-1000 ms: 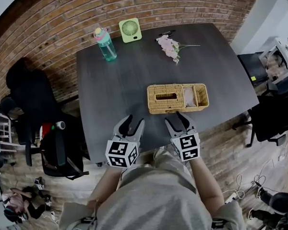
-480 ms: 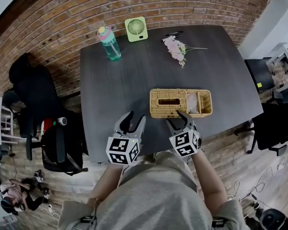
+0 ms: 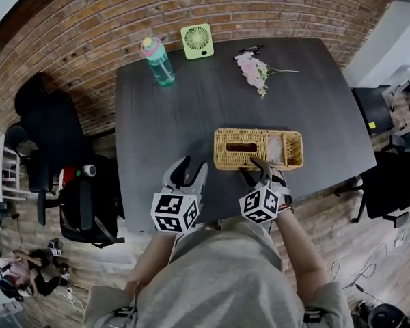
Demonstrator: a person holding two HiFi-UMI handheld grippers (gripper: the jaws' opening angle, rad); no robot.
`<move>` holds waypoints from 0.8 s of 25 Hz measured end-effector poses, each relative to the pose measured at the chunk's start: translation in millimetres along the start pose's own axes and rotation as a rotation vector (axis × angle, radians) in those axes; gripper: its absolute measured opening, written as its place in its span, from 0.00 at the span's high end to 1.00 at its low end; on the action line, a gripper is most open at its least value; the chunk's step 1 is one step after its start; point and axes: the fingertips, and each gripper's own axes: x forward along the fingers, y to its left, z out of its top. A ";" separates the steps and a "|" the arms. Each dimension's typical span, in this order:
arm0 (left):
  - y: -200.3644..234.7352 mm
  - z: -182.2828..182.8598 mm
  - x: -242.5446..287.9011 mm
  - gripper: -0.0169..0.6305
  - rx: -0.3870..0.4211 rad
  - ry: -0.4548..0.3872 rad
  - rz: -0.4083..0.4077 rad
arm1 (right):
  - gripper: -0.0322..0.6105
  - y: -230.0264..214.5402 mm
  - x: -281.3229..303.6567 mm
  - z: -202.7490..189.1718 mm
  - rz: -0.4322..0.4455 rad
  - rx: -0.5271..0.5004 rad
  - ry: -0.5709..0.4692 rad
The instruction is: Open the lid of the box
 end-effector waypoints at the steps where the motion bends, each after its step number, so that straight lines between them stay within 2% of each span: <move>1: -0.1 0.3 0.3 0.68 -0.001 -0.001 0.000 | 0.65 -1.3 0.8 -0.3 -0.001 -0.019 0.006; 9: -2.8 4.4 -0.4 0.68 -0.003 -0.011 0.000 | 0.72 2.3 1.0 1.3 0.054 -0.150 0.028; 15: -3.8 1.8 -2.8 0.68 -0.007 -0.009 -0.002 | 0.74 4.1 1.1 1.4 0.096 -0.181 0.039; 20: -8.8 0.9 -3.3 0.68 -0.004 -0.010 -0.003 | 0.82 6.1 -3.6 2.9 0.126 -0.245 0.044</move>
